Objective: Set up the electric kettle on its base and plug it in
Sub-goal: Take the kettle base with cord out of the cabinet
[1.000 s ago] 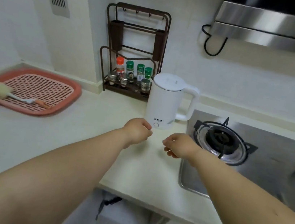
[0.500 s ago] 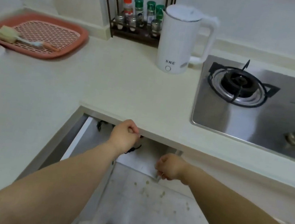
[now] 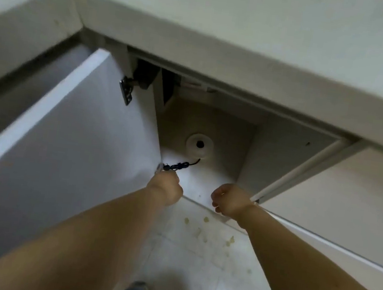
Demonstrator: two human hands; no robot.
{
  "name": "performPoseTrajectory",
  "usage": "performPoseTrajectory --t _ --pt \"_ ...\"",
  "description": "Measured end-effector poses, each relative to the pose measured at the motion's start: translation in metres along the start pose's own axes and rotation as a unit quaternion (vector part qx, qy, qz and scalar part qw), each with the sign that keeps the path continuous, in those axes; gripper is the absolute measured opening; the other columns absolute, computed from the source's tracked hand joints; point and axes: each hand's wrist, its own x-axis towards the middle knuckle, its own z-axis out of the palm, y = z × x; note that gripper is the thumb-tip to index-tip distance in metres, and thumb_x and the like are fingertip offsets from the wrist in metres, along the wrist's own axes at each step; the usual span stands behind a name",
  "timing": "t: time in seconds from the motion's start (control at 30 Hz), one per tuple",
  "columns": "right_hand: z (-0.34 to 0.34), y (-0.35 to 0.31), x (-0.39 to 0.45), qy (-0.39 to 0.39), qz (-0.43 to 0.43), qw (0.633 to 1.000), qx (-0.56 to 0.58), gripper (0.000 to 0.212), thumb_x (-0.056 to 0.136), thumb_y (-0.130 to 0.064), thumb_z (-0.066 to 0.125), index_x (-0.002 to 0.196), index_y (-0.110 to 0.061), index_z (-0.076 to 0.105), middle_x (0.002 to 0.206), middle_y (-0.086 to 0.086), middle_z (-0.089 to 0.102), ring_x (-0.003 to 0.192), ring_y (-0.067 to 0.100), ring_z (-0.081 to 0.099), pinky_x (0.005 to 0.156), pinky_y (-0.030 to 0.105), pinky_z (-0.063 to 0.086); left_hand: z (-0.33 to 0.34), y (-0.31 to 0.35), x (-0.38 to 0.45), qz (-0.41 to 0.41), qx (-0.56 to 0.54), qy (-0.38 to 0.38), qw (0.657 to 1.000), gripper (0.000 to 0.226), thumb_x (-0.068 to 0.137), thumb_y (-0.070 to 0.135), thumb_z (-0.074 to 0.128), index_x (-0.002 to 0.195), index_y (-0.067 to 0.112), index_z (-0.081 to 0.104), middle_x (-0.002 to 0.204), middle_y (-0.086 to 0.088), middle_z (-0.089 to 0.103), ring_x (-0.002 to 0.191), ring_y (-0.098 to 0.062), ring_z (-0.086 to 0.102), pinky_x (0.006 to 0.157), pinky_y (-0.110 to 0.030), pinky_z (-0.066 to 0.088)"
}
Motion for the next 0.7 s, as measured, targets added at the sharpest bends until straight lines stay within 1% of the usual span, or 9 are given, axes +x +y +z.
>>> performPoseTrajectory --t 0.07,0.17,0.23,0.27,0.33,0.4,0.47,0.6,0.7 --pt "0.015 0.012 0.035 0.021 -0.009 1.0 0.01 0.009 0.089 -0.011 0.051 0.089 -0.018 0.057 0.109 0.017 0.067 0.087 0.021 0.055 0.094 0.039 0.051 0.02 -0.007 0.032 -0.004 0.026 -0.007 1.0 0.039 0.09 0.014 0.05 0.128 0.005 0.057 0.132 -0.015 0.058 0.123 -0.029 0.054 0.104 -0.034 0.043" --pt "0.039 0.029 0.086 0.041 -0.022 0.999 0.026 0.012 0.089 -0.01 0.051 0.091 -0.017 0.061 0.116 0.019 0.067 0.087 0.021 0.054 0.094 0.039 0.05 0.05 -0.018 0.084 -0.013 0.064 -0.024 0.998 0.05 0.093 0.013 0.046 0.142 0.009 0.038 0.146 -0.015 0.04 0.134 -0.027 0.041 0.112 -0.034 0.035" --pt "0.056 0.045 0.126 0.054 -0.028 0.998 0.032 0.02 0.089 -0.008 0.051 0.102 -0.009 0.067 0.116 0.02 0.067 0.087 0.021 0.054 0.092 0.037 0.05 0.075 -0.026 0.121 -0.014 0.083 -0.036 0.996 0.054 0.095 0.012 0.042 0.147 0.011 0.027 0.151 -0.012 0.032 0.14 -0.025 0.032 0.114 -0.028 0.027" --pt "0.063 0.052 0.144 0.059 -0.029 0.997 0.037 0.024 0.089 -0.008 0.051 0.107 -0.004 0.066 0.115 0.02 0.067 0.087 0.022 0.055 0.091 0.038 0.05 0.085 -0.029 0.136 -0.012 0.087 -0.029 0.996 0.054 0.095 0.012 0.042 0.147 0.011 0.028 0.15 -0.011 0.034 0.14 -0.025 0.032 0.113 -0.028 0.027" --pt "0.077 0.068 0.175 0.068 -0.033 0.995 0.06 0.023 0.089 -0.007 0.05 0.106 -0.001 0.064 0.114 0.021 0.067 0.091 0.027 0.06 0.088 0.038 0.051 0.103 -0.037 0.163 -0.001 0.101 -0.01 0.995 0.053 0.094 0.012 0.042 0.146 0.011 0.03 0.145 -0.01 0.041 0.136 -0.024 0.037 0.109 -0.028 0.031" --pt "0.09 0.082 0.202 0.074 -0.035 0.993 0.083 0.017 0.089 -0.008 0.051 0.102 -0.009 0.062 0.115 0.018 0.065 0.102 0.032 0.062 0.088 0.037 0.05 0.121 -0.044 0.189 0.006 0.113 -0.013 0.994 0.055 0.094 0.011 0.041 0.147 0.011 0.026 0.141 -0.012 0.044 0.131 -0.024 0.044 0.107 -0.03 0.034" --pt "0.098 0.093 0.226 0.079 -0.038 0.991 0.1 0.02 0.088 -0.009 0.05 0.105 -0.014 0.06 0.115 0.015 0.064 0.106 0.033 0.062 0.088 0.036 0.05 0.134 -0.049 0.216 0.016 0.106 -0.021 0.994 0.056 0.095 0.01 0.042 0.148 0.008 0.023 0.138 -0.016 0.047 0.125 -0.028 0.05 0.104 -0.031 0.039" --pt "0.109 0.11 0.257 0.095 -0.035 0.985 0.139 0.018 0.086 -0.009 0.05 0.099 -0.018 0.059 0.104 0.011 0.063 0.094 0.03 0.065 0.077 0.035 0.051 0.143 -0.056 0.257 0.022 0.083 -0.001 0.996 0.05 0.092 0.008 0.045 0.14 0.002 0.033 0.14 -0.016 0.041 0.123 -0.032 0.05 0.104 -0.036 0.043" --pt "0.114 0.122 0.27 0.094 -0.033 0.985 0.141 0.015 0.086 -0.01 0.051 0.092 -0.021 0.059 0.098 0.011 0.064 0.086 0.028 0.063 0.075 0.035 0.051 0.146 -0.059 0.283 0.01 0.077 -0.003 0.997 0.053 0.091 0.006 0.044 0.142 0.002 0.028 0.149 -0.015 0.03 0.131 -0.035 0.042 0.109 -0.042 0.038"
